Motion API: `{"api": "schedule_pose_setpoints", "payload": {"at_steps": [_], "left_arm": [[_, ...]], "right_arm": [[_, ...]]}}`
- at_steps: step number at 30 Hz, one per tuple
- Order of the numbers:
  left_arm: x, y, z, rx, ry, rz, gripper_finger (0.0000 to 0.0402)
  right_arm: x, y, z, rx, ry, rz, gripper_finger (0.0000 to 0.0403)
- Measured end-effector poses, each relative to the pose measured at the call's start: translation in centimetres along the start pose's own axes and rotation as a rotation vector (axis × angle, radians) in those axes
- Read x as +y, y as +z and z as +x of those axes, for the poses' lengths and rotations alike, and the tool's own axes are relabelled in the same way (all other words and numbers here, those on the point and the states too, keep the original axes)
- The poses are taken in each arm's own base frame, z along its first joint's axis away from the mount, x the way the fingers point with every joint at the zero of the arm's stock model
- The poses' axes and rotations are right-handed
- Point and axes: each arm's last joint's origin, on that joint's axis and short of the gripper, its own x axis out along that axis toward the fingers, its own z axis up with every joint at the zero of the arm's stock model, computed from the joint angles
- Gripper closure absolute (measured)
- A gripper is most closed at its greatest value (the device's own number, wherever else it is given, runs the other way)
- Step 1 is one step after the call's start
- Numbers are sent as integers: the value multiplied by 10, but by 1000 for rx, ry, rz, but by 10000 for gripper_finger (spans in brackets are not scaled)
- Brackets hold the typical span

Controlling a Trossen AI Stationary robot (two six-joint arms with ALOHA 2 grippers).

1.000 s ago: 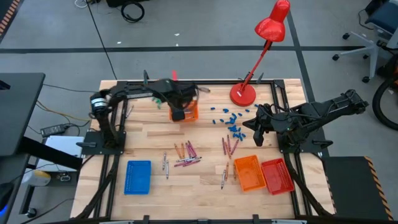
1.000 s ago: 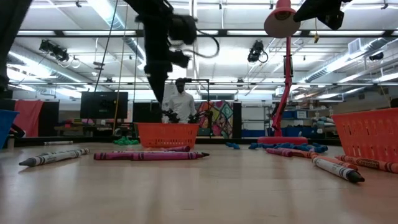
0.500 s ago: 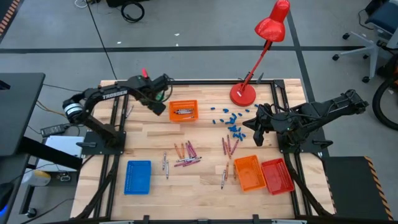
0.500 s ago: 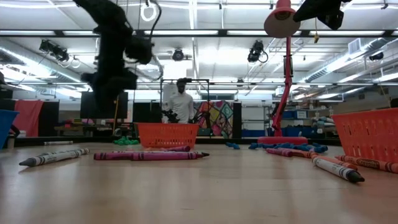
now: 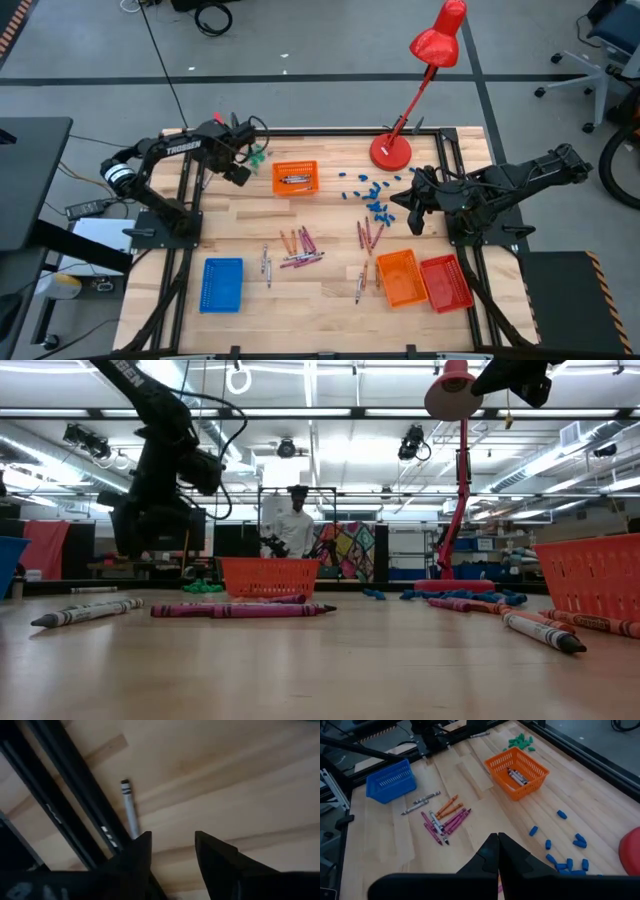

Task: Sort crayons
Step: Put the gray crayon into the blue bin

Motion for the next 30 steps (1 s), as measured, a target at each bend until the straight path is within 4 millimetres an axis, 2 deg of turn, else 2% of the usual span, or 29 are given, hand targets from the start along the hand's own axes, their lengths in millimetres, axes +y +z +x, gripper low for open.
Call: {"api": "schedule_pose_setpoints", "payload": {"at_steps": [4,11,17,20,25,30], "left_arm": [[12,8,12,52,-3,0,233],[17,19,31,93,20,29,239],[15,25,39,87,15,-11,239],[11,29,43,99,-69,-63,239],[-11,34,29,82,-89,42,247],[-26,47,15,74,-10,163,259]], "right_arm": [[-3,2,2,-7,-22,-4,395],[-7,4,5,-5,-50,10,395],[-10,6,7,-8,-65,14,395],[-12,6,7,-10,-75,16,395],[-14,8,9,-13,-91,10,395],[-17,11,10,-22,-97,-3,395]]}}
